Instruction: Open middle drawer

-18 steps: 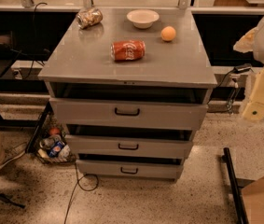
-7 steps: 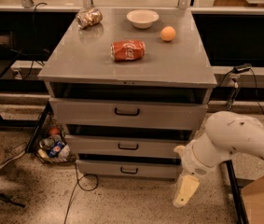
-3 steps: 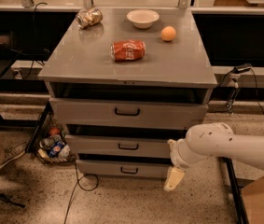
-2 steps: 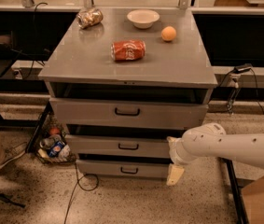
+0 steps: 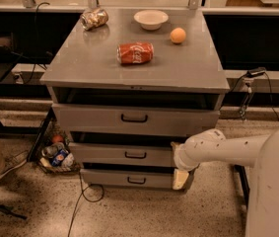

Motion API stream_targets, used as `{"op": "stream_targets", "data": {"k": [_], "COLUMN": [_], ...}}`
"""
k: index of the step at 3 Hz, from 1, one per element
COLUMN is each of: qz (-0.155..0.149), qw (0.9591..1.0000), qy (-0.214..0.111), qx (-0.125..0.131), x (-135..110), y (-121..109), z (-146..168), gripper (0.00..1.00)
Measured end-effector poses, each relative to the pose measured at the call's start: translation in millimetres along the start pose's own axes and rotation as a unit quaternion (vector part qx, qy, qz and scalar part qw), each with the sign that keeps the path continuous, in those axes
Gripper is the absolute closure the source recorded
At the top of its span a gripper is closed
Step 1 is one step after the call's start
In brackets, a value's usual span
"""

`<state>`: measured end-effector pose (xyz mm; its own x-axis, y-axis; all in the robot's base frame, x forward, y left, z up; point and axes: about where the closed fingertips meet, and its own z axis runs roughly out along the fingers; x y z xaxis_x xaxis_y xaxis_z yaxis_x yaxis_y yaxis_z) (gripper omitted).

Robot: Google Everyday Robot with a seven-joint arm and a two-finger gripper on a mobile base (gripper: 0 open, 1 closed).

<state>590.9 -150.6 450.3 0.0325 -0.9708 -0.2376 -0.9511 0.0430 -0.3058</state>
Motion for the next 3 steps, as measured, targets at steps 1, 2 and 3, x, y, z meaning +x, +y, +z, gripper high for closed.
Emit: {"op": "stream_targets", "data": {"k": [1, 2, 3], "qz": [-0.011, -0.012, -0.005], "qw": [0.9999, 0.9995, 0.9988], "qy": [-0.01, -0.023, -0.036], "qx": [-0.004, -0.019, -0.033], "x": [-5, -8, -8], "y": [-12, -21, -27], "z": [23, 52, 79], "gripper": [0.0, 0.0, 0.18]}}
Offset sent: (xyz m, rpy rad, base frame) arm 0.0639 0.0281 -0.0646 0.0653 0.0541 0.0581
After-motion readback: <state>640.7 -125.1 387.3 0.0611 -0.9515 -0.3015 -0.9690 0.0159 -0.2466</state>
